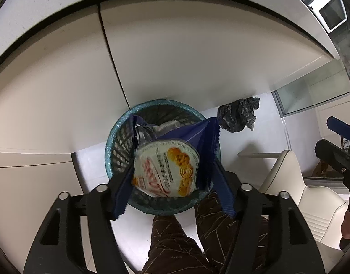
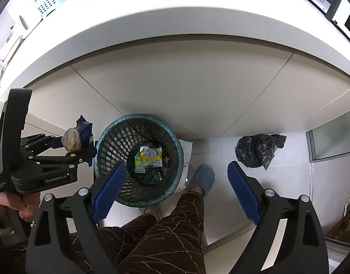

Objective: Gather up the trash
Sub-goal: 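Open the left gripper to drop the cookie wrapper into the wastebasket, then raise both tools back over the counter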

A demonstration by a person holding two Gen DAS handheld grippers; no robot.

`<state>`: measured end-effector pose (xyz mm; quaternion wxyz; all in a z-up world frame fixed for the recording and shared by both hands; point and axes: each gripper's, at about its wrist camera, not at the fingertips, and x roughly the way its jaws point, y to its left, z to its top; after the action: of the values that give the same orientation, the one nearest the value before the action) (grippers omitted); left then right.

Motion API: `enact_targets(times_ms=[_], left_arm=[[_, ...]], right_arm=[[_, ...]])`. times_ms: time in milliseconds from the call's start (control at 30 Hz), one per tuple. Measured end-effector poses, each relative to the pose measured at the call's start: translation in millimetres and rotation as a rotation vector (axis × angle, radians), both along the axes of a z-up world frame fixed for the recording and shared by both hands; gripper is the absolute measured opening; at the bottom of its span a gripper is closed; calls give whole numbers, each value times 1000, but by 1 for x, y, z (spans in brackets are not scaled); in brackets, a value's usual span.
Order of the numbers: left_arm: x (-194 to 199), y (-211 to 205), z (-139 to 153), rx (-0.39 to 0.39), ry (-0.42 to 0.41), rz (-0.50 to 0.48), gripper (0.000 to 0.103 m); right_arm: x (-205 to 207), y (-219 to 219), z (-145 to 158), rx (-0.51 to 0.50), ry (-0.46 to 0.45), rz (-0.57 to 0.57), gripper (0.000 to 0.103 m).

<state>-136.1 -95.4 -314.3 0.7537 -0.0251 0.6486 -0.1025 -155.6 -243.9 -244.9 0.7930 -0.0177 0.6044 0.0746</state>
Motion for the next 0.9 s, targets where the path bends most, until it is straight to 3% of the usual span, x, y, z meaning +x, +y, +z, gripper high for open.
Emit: enact_targets(times_ms=[400,567,900], left_arm=[[0,3,15,-13,-30,2,86],[-5,7,37,-34,-65,4,95],[-9,14,75,-35,-124,4,97]], right_arm=[[-3,6,12,3,-35,-3,86],[-3,10,20,11,-57,-3,86],[0,21,48,27,-130,-18,86]])
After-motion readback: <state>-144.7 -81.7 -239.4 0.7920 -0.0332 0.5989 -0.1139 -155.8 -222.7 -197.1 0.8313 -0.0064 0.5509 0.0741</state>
